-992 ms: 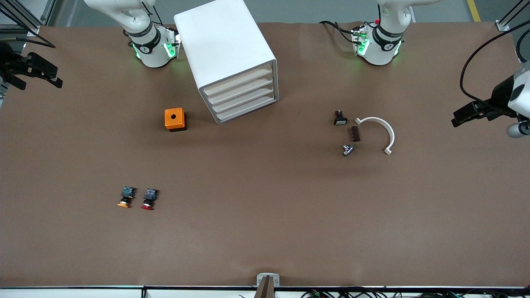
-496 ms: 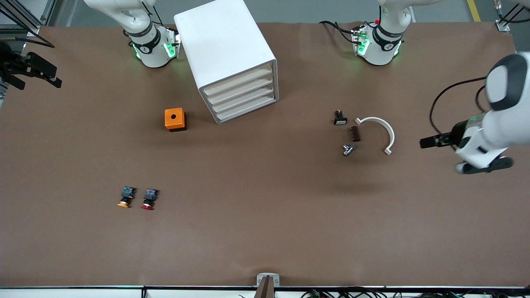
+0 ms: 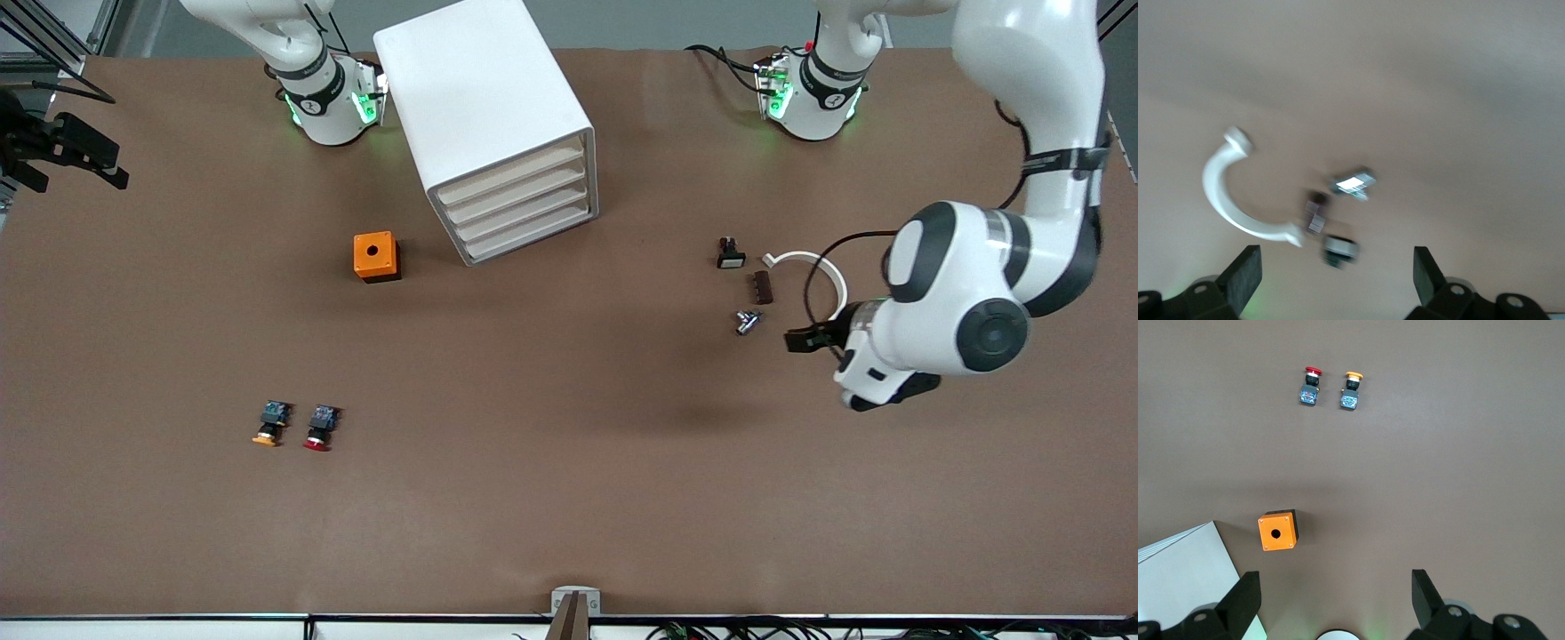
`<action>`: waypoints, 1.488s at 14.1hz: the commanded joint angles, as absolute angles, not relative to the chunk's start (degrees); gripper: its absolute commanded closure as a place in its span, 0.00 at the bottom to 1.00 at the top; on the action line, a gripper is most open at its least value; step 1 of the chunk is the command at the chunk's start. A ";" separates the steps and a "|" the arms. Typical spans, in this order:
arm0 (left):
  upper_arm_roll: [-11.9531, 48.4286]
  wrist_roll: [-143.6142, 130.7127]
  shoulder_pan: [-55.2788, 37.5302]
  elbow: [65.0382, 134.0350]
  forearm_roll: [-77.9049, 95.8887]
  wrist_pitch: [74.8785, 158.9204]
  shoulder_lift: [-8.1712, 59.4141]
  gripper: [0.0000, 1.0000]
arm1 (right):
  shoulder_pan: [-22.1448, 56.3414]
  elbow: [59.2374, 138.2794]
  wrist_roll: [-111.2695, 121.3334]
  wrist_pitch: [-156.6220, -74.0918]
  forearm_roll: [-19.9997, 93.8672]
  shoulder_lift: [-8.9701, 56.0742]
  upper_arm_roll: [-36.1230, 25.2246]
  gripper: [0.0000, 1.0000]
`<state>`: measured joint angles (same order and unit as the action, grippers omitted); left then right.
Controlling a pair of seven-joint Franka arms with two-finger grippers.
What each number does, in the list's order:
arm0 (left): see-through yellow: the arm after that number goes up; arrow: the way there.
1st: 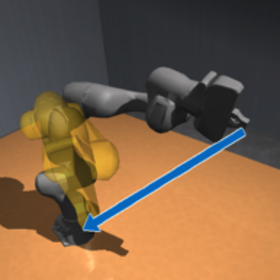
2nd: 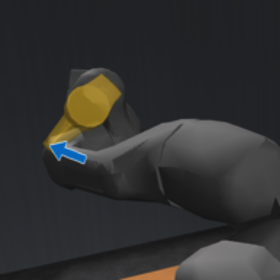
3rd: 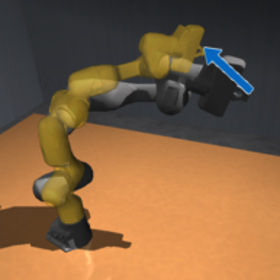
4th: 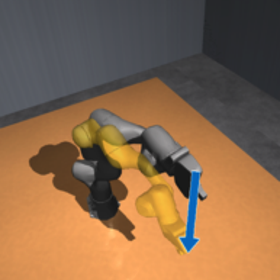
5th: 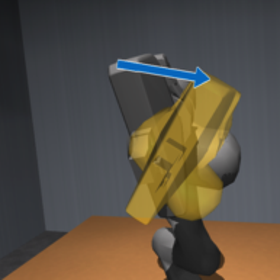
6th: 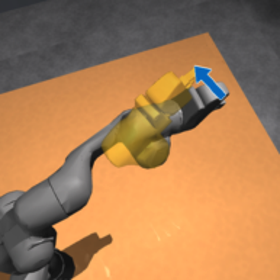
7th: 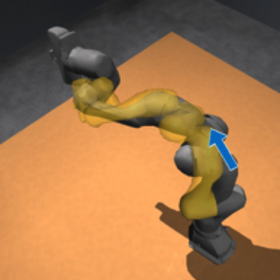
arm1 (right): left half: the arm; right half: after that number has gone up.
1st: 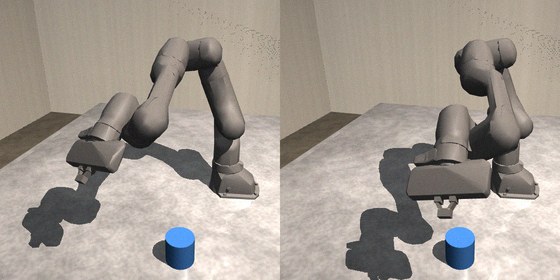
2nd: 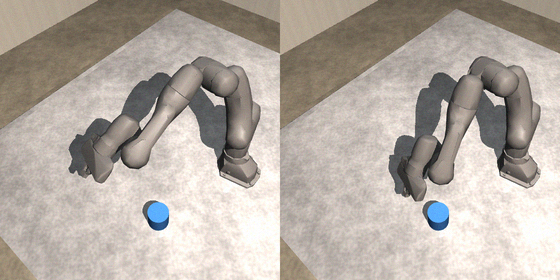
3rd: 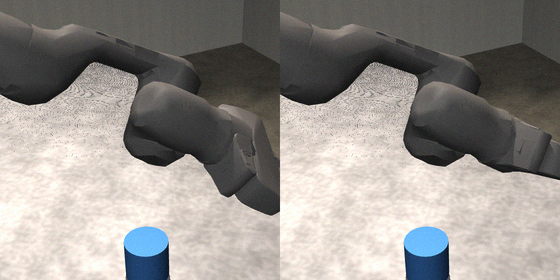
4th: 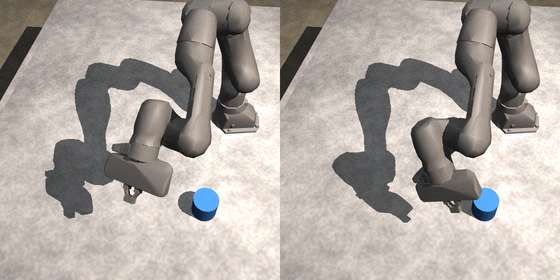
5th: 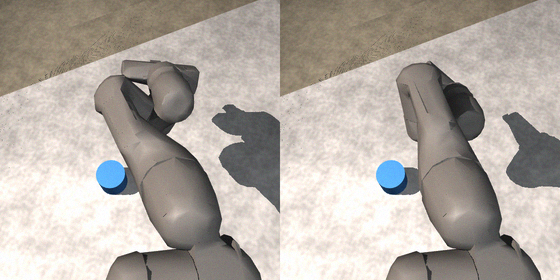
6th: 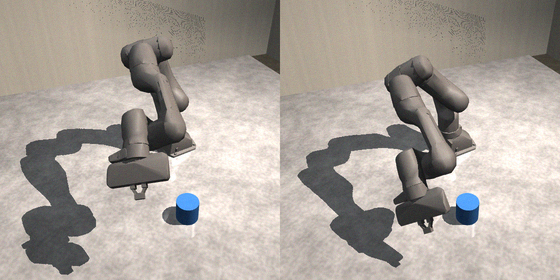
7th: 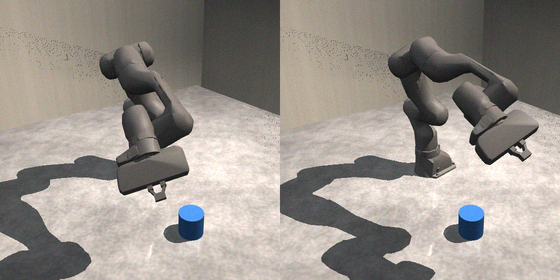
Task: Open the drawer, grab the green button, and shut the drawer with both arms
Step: 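Reach the left gripper to the cabinet drawer handle and grasp it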
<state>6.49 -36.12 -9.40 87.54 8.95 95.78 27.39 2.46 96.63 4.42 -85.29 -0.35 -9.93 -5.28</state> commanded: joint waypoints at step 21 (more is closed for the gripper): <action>16.00 -129.80 -20.82 78.75 48.95 89.38 55.01 0.03 | 1.93 94.66 4.92 -83.93 1.23 -10.28 -5.10 0.00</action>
